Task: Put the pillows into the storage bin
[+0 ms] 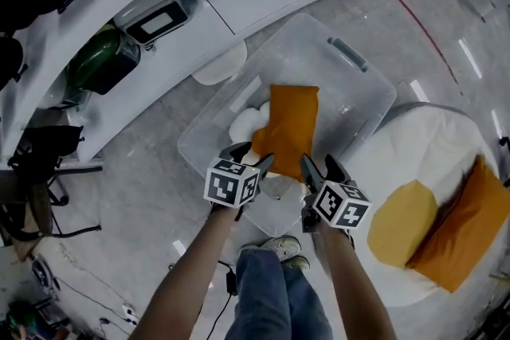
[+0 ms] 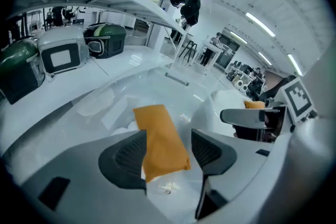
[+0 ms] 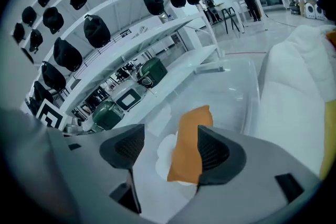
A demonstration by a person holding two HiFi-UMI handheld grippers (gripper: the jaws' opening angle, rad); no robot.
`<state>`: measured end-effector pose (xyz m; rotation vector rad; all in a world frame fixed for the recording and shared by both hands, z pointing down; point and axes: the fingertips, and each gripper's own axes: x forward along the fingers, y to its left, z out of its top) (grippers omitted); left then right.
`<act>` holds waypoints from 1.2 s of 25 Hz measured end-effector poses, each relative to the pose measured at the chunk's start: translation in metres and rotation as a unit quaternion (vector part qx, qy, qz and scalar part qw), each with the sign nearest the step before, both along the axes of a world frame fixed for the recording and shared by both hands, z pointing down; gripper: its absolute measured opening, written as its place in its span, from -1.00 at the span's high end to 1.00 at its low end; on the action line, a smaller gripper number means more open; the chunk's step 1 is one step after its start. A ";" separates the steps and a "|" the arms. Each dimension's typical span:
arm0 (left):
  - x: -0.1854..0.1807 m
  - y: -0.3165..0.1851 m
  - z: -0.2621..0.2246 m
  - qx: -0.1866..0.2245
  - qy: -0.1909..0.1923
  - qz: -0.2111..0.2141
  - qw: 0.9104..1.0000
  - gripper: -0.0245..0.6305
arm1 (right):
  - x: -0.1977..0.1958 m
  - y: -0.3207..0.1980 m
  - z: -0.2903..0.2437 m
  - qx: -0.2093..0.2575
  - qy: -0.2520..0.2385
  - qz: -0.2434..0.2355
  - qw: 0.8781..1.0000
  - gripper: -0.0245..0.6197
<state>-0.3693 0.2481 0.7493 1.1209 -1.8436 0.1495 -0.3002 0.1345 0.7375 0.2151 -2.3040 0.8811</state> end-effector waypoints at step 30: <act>0.384 -0.353 -0.201 0.141 0.038 0.397 0.906 0.12 | 0.427 -0.244 -0.205 0.117 0.000 0.374 0.920 0.00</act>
